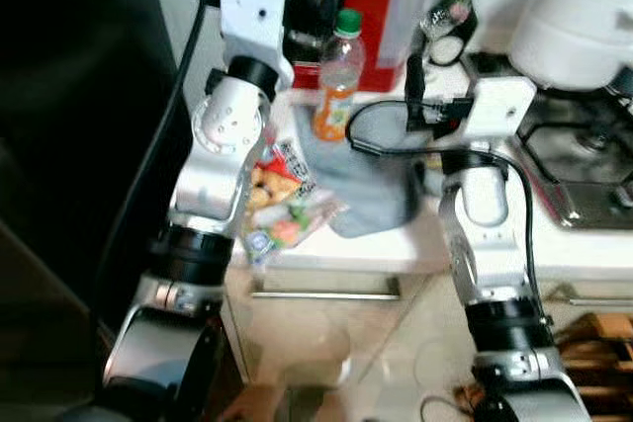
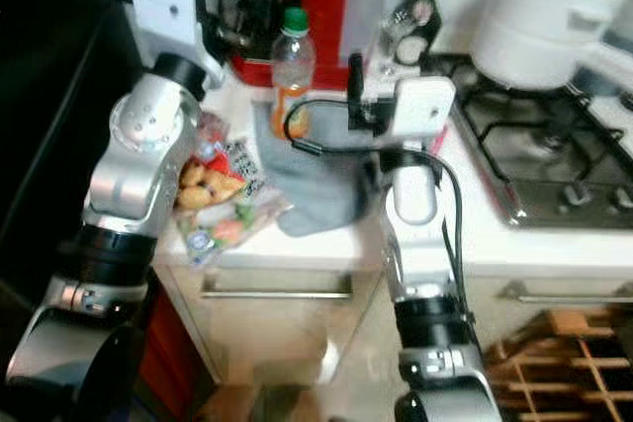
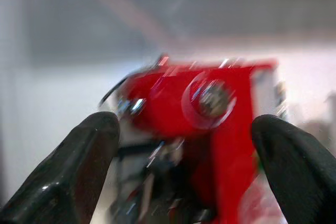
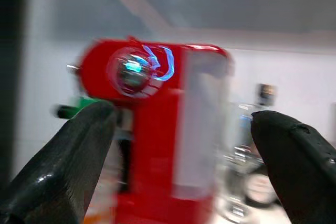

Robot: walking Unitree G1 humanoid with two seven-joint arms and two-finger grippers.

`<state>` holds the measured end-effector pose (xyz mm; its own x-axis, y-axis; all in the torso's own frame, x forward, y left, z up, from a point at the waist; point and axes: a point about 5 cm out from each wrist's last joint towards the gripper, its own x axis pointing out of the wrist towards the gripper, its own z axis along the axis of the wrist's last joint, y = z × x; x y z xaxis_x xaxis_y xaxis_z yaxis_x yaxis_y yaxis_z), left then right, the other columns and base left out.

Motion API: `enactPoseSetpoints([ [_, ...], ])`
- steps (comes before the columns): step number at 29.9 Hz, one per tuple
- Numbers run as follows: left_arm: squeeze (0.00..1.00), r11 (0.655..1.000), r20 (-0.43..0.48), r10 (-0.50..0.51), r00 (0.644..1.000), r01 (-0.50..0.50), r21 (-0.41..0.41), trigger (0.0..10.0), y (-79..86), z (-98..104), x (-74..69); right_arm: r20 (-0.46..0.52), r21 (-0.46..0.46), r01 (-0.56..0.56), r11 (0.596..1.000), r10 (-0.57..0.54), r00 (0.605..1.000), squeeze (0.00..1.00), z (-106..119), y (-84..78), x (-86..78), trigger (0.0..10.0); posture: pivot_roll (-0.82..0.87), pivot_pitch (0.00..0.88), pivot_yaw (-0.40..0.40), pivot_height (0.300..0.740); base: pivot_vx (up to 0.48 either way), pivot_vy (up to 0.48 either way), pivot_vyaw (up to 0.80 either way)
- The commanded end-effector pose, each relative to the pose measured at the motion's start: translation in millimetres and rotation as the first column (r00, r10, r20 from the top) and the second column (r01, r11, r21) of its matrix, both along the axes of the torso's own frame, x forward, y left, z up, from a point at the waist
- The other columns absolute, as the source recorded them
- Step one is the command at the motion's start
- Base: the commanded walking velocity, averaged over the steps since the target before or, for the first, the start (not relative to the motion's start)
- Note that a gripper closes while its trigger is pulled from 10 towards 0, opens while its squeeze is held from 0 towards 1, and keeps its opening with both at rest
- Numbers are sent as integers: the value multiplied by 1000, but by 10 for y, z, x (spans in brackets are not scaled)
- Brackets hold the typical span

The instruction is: Restocking fridge

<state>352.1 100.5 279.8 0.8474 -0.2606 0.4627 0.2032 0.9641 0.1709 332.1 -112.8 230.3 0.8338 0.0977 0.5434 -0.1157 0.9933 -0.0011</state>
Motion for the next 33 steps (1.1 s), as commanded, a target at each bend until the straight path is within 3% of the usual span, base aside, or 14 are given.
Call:
enactPoseSetpoints([
  [1, 0, 999, 12, -31, 999, 31, -5, 10000, -59, 43, -31, 59, 27, 20, 999, -21, 998, 0, 194, -106, -7, 10000, -44, 0, -13, 740, 0, 0, 0],
  [5, 0, 1000, -14, -9, 1000, 9, -15, 10000, 7, -16, -28, 86, 63, -17, 998, 11, 996, 0, 401, -77, 102, 10000, -40, 0, -17, 740, 0, 0, 0],
  [11, 0, 1000, -33, 18, 999, -18, 0, 10000, 136, -69, -59, 68, 79, -59, 995, 54, 996, 0, 516, 16, 241, 10000, -23, 0, -20, 740, 0, 0, 0],
  [15, 0, 992, -187, 27, 982, -4, 125, 10000, 364, -465, -215, -43, 94, -99, 991, 103, 994, 0, 577, 134, 490, 10000, 23, 0, -40, 740, 0, 0, 0],
  [17, 0, 989, -270, 59, 961, -20, 144, 10000, 472, -632, -297, -95, 86, -113, 990, 121, 988, 0, 570, 182, 585, 10000, 53, 0, -53, 740, 0, 0, 0],
  [19, 0, 988, -295, 69, 953, -24, 151, 10000, 504, -678, -337, -119, 83, -123, 989, 133, 984, 0, 559, 208, 621, 10000, 59, 0, -55, 740, 0, 0, 0],
  [21, 0, 986, -350, 69, 934, -11, 167, 10000, 551, -800, -515, -176, 105, -144, 984, 161, 971, 0, 527, 270, 708, 10000, 103, 0, -73, 740, 0, 0, 0],
  [27, 0, 986, -402, 31, 915, 38, 162, 10000, 537, -879, -807, -203, 120, -190, 974, 212, 956, 0, 631, 420, 778, 10000, 163, 0, -101, 740, 0, 0, 0],
  [33, 0, 986, -421, 13, 907, 57, 154, 10000, 491, -889, -899, -248, 105, -170, 980, 192, 949, 0, 649, 424, 828, 10000, 172, 0, -118, 740, 0, 0, 0],
])
